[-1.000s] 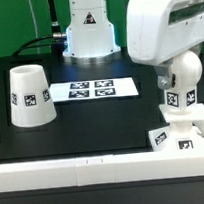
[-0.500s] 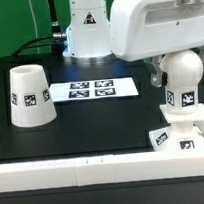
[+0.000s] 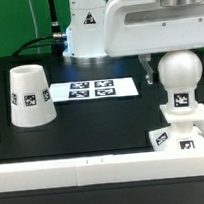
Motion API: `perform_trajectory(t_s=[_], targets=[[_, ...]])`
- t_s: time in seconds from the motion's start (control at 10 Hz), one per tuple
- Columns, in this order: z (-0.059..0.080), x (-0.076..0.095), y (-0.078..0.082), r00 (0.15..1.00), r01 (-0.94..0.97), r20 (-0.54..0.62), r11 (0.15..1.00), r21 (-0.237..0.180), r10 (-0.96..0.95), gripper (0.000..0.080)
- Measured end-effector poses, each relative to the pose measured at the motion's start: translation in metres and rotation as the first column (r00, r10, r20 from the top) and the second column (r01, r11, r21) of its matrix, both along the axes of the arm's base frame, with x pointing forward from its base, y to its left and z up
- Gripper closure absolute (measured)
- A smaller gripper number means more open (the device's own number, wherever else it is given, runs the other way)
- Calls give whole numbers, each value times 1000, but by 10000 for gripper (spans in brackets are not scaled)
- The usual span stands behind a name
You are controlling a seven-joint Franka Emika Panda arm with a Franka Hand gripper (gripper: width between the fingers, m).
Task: Assemble lamp
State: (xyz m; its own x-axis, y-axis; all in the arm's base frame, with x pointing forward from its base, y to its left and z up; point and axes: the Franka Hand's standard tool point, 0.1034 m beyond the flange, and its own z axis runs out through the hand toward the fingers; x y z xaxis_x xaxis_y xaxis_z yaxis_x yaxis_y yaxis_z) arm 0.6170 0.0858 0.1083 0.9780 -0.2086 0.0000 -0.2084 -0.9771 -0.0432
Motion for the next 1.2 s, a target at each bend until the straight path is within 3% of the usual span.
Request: perform_trajectory(t_s=[0.4, 0.7, 1.2], targets=[[0, -1, 2, 953, 304, -17, 953, 7, -303, 220], [0, -1, 3, 872, 489, -36, 872, 17, -488, 220], [-1, 0, 6, 630, 777, -95, 628, 49, -771, 220]])
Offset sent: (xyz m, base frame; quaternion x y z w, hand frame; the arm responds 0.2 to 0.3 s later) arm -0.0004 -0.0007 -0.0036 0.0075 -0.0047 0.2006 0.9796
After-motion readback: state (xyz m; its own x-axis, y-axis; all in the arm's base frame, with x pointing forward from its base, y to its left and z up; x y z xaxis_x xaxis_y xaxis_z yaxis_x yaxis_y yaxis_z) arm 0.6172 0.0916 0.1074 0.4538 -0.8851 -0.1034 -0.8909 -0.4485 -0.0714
